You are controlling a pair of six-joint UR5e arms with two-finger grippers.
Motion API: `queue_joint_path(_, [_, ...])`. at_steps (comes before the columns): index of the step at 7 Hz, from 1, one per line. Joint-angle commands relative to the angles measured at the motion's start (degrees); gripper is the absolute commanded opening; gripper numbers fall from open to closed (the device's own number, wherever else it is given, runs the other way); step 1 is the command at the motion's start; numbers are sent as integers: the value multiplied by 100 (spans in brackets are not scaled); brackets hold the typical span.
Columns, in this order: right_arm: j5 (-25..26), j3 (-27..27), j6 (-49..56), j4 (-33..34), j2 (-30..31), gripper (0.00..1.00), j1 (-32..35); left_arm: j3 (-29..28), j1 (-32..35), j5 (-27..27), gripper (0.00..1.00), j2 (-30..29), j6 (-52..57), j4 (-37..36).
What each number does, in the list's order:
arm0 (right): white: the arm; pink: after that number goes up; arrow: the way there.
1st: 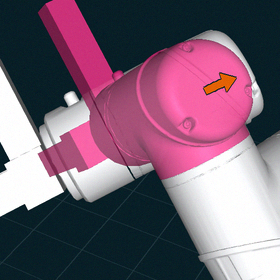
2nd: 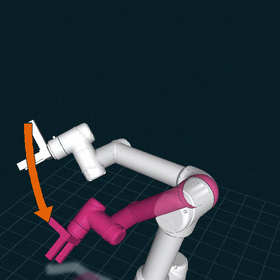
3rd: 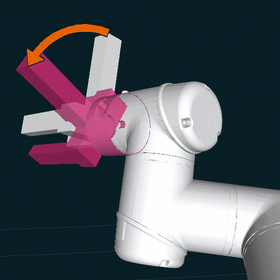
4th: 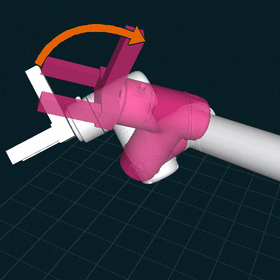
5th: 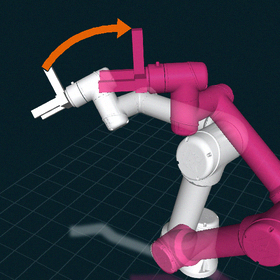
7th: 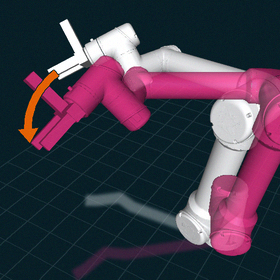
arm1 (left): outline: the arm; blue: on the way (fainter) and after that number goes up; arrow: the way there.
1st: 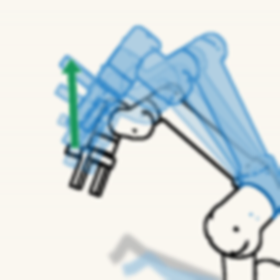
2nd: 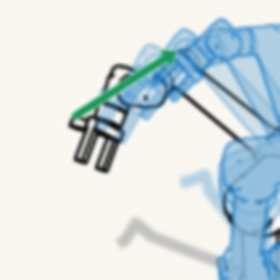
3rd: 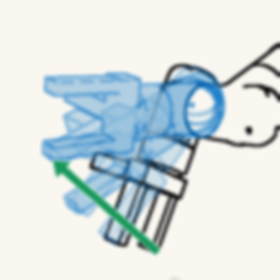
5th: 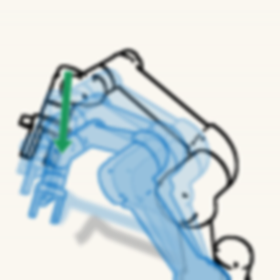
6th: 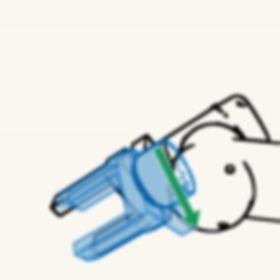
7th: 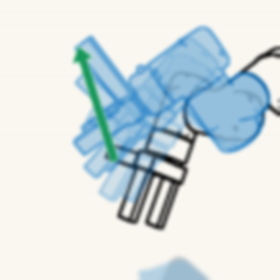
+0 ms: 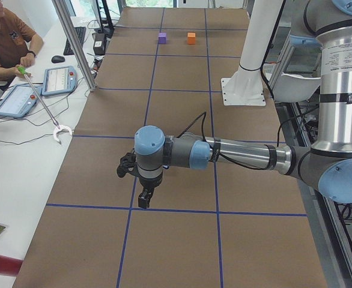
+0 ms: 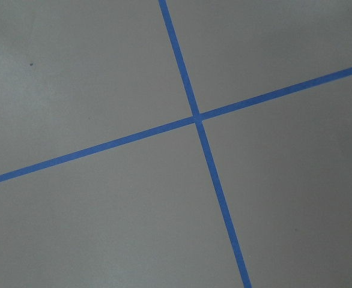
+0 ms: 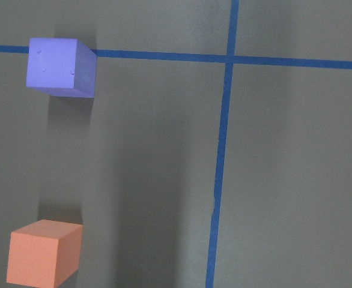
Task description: Place blue block between orange and purple blocks
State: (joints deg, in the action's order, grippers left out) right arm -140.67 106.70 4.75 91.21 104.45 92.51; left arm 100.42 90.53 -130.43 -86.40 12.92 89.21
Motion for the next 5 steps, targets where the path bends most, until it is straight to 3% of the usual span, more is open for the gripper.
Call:
queue_joint_path(1, [57,35,0,-16,14,100,21,13,8,0,100,9,0,0])
queue_joint_path(4, [49,27,-9,-24,-12,100,21,616,-52,-9,100,-61,17,113])
queue_joint_path(5, [5,44,-9,-42,-30,100,21,811,-175,-279,100,-44,9,254])
